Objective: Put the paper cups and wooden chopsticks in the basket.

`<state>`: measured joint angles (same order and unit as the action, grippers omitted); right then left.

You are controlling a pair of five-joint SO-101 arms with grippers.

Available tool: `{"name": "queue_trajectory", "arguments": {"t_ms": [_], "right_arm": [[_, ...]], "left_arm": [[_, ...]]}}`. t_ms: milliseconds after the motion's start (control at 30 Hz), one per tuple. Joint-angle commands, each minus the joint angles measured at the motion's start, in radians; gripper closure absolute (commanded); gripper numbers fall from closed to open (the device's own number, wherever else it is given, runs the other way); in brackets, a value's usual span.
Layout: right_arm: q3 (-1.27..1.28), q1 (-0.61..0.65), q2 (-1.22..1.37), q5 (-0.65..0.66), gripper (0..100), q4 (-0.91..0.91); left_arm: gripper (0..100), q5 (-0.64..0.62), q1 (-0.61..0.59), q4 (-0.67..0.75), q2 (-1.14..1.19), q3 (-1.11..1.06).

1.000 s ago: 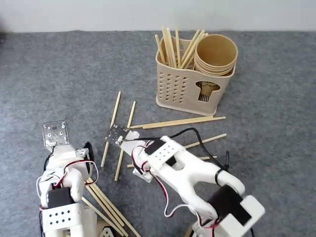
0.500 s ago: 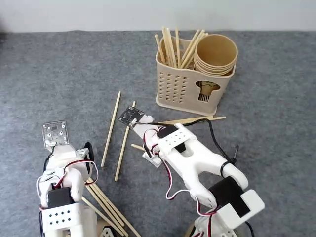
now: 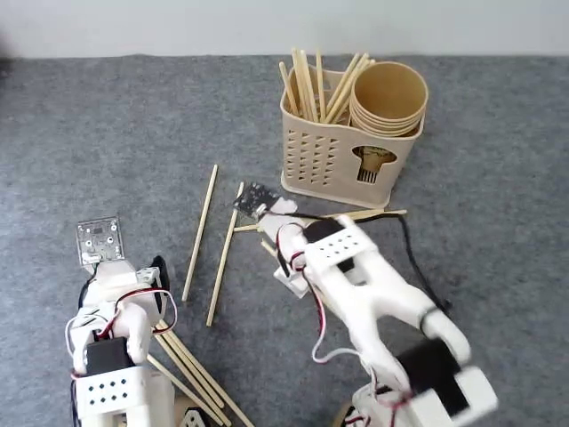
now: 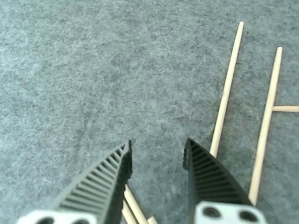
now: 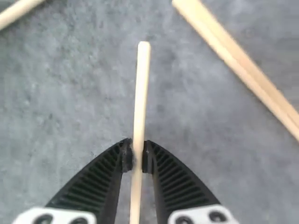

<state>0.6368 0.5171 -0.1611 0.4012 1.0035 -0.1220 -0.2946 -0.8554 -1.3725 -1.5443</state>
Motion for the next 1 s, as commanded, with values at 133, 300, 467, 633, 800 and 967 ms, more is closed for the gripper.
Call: {"name": "queue_trajectory", "arguments": {"t_ms": [133,300,467,633,800,967], "right_arm": [[-0.247,-0.016,-0.343,0.009,99.1,0.239],[-0.456,-0.018,-0.417,-0.04,99.1,0.354],[-0.689,-0.038,-0.417,-0.109,99.1,0.398],[-0.835,-0.105,-0.415,-0.143,99.1,0.318],[-0.888,-0.179,-0.415,-0.206,99.1,0.154],[-0.891,-0.228,-0.417,-0.281,99.1,-0.041]], "left_arm": [[82,0.006,-0.009,0.026,-0.014,0.007],[82,0.006,-0.009,0.026,-0.014,0.007],[82,0.006,-0.009,0.026,-0.014,0.005],[82,0.006,-0.009,0.026,-0.014,0.005],[82,0.006,-0.009,0.026,-0.014,0.005],[82,0.006,-0.009,0.026,-0.014,0.005]]}}
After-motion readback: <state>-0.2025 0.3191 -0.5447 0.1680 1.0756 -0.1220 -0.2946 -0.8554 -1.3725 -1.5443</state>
